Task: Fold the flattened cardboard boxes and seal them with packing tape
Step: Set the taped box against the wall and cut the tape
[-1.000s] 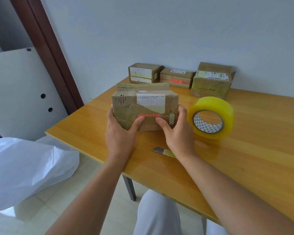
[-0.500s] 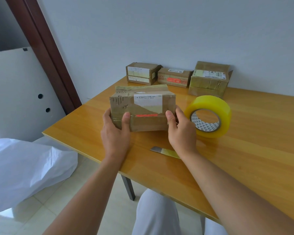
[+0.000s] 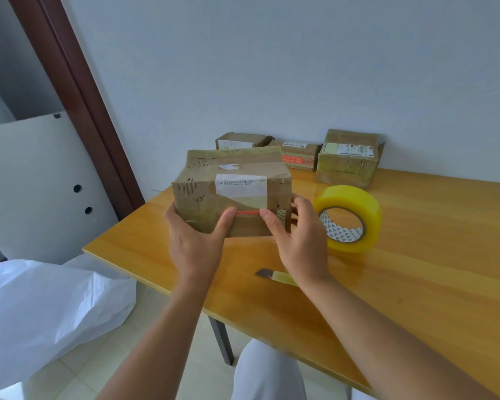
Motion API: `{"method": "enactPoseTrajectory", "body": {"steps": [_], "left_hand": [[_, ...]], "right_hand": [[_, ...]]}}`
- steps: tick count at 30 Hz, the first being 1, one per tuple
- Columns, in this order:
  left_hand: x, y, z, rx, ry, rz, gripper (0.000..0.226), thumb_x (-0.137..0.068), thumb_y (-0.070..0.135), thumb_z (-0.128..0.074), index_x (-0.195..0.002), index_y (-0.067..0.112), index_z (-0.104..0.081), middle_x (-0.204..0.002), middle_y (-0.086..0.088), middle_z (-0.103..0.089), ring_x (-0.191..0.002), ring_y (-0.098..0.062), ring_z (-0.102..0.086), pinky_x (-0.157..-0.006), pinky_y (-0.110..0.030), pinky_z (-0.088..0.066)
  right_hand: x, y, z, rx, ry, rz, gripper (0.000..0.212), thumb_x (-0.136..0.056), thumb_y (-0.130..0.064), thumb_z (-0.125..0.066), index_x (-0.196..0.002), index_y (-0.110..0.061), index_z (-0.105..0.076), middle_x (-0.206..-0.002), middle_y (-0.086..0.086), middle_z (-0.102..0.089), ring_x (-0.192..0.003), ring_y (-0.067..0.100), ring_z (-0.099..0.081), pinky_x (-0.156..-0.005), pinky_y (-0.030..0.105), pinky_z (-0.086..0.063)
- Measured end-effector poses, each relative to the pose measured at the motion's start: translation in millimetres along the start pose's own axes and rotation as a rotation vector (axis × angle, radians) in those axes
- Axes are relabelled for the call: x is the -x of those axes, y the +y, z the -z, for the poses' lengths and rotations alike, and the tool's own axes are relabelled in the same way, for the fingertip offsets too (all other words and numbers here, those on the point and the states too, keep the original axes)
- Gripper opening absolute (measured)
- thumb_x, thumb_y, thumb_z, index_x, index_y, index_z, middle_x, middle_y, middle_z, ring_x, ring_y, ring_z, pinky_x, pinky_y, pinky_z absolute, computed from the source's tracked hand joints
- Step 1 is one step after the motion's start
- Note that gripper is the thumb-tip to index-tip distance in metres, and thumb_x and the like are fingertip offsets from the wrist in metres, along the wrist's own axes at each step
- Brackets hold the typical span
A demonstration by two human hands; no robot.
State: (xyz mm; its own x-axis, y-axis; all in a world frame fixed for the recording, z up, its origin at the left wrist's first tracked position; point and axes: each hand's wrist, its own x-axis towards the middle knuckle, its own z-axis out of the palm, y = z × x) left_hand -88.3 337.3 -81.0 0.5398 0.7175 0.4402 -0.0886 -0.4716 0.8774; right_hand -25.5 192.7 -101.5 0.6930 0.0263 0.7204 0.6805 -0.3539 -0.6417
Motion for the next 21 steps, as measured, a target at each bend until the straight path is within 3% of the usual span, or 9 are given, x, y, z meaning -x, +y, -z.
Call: {"method": "enactPoseTrajectory", "body": {"steps": [3,6,9,13,15,18,21], "left_hand": [[-6,21,6,0.054,0.006,-0.071,0.094,-0.063,0.062,-0.076,-0.136,0.017,-0.038,-0.107,0.018,-0.052,-0.094,0.006,-0.053,-0.075,-0.009,-0.044],[-6,44,5,0.108,0.0,-0.142,0.085,-0.069,0.046,-0.084,-0.135,0.017,-0.038,-0.107,0.017,-0.052,-0.094,0.015,-0.051,-0.069,-0.002,-0.042],[0,68,-1,0.146,-0.033,-0.226,0.08,-0.079,0.045,-0.076,-0.14,0.013,-0.036,-0.112,0.011,-0.054,-0.097,0.011,-0.053,-0.073,-0.004,-0.044],[10,96,-20,0.16,-0.085,-0.298,0.064,-0.097,0.041,-0.057,-0.149,0.014,-0.031,-0.121,0.005,-0.059,-0.094,0.005,-0.056,-0.071,-0.004,-0.042],[15,109,-30,0.146,-0.097,-0.321,0.055,-0.1,0.035,-0.055,-0.148,0.015,-0.038,-0.113,0.005,-0.061,-0.083,0.004,-0.055,-0.065,-0.005,-0.04],[19,126,-44,0.138,-0.114,-0.341,0.052,-0.099,0.036,-0.056,-0.146,0.018,-0.042,-0.106,0.003,-0.063,-0.073,0.002,-0.055,-0.06,-0.006,-0.038],[16,130,-56,0.122,-0.161,-0.318,0.058,-0.098,0.044,-0.053,-0.149,0.022,-0.036,-0.111,0.001,-0.064,-0.082,-0.013,-0.058,-0.061,-0.009,-0.037]], "right_hand": [[-9,-11,11,-0.043,0.047,0.01,0.05,-0.092,-0.052,-0.06,-0.113,-0.007,-0.056,-0.1,0.002,-0.062,-0.084,0.012,-0.059,-0.064,0.014,-0.046],[-23,-21,30,-0.054,0.105,0.032,0.046,-0.092,-0.05,-0.059,-0.102,-0.005,-0.054,-0.086,0.004,-0.058,-0.072,0.019,-0.054,-0.055,0.017,-0.038],[-41,-29,59,-0.048,0.192,0.058,0.048,-0.092,-0.048,-0.061,-0.101,-0.001,-0.055,-0.083,0.005,-0.057,-0.07,0.022,-0.052,-0.058,0.02,-0.036],[-57,-37,107,0.032,0.26,0.079,0.044,-0.091,-0.042,-0.064,-0.103,0.0,-0.056,-0.08,0.0,-0.049,-0.064,0.018,-0.043,-0.058,0.011,-0.033],[-62,-36,129,0.054,0.255,0.095,0.041,-0.093,-0.045,-0.062,-0.1,-0.005,-0.055,-0.08,0.003,-0.055,-0.065,0.021,-0.048,-0.06,0.018,-0.04],[-69,-28,155,0.074,0.199,0.093,0.035,-0.096,-0.046,-0.056,-0.096,-0.011,-0.053,-0.085,0.005,-0.062,-0.074,0.024,-0.059,-0.064,0.042,-0.049],[-74,-22,173,0.121,0.141,0.074,0.035,-0.099,-0.042,-0.053,-0.105,-0.008,-0.057,-0.089,0.004,-0.068,-0.081,0.024,-0.066,-0.067,0.04,-0.052]]}}
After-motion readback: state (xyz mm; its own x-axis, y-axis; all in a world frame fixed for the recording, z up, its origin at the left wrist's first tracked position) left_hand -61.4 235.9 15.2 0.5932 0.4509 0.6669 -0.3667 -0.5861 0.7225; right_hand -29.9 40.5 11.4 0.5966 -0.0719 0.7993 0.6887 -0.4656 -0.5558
